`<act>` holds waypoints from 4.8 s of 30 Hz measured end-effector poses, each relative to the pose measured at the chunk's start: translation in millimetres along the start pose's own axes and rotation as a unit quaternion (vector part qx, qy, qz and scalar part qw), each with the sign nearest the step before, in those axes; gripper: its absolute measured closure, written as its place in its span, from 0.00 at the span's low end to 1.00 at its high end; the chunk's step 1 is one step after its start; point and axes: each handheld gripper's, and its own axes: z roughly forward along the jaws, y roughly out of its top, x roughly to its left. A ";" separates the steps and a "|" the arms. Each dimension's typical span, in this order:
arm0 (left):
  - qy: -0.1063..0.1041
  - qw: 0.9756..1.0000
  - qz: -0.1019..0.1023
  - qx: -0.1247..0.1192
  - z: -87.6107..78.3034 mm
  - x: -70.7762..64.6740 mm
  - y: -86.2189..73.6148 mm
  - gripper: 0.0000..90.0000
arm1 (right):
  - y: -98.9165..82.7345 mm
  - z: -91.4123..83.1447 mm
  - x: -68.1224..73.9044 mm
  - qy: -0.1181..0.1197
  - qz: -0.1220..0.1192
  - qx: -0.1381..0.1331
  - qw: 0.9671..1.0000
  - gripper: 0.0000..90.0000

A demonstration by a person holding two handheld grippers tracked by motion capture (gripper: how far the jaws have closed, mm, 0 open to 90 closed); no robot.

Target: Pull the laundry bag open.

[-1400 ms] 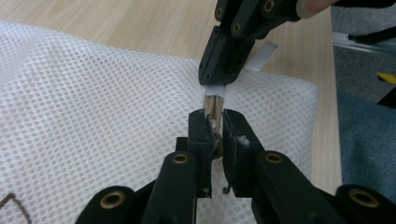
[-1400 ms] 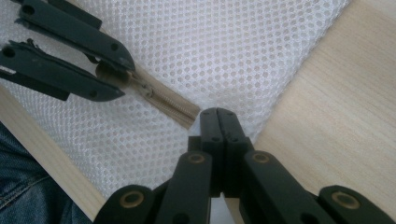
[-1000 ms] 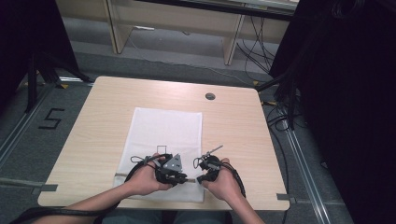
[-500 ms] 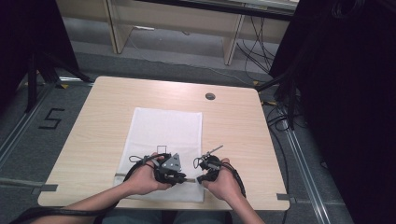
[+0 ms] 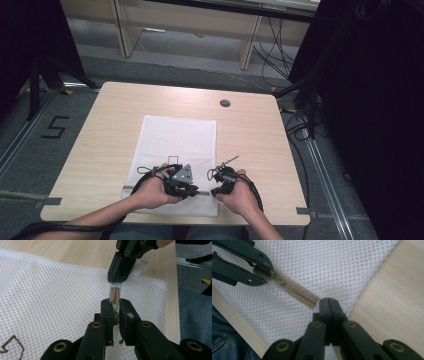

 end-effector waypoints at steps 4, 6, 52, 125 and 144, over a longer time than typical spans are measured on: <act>0.001 1.000 -0.002 -0.002 -1.5 0.0 -0.4 0.91 | -0.1 0.0 0.1 0.000 0.000 0.000 1.000 1.00; -0.001 1.000 -0.008 -0.008 -1.1 -0.6 -0.9 0.91 | 0.0 0.0 0.0 0.000 0.000 0.000 1.000 1.00; 0.004 1.000 -0.005 -0.001 -12.7 1.9 -4.8 0.91 | -0.1 -0.1 0.4 -0.001 -0.001 0.000 1.000 1.00; 0.004 1.000 -0.008 0.002 -29.9 7.9 -16.3 0.91 | 0.1 0.0 0.9 0.000 -0.002 0.001 1.000 1.00; 0.006 1.000 -0.007 0.002 -34.4 9.0 -19.2 0.91 | 0.3 0.0 1.4 -0.002 0.000 0.001 1.000 1.00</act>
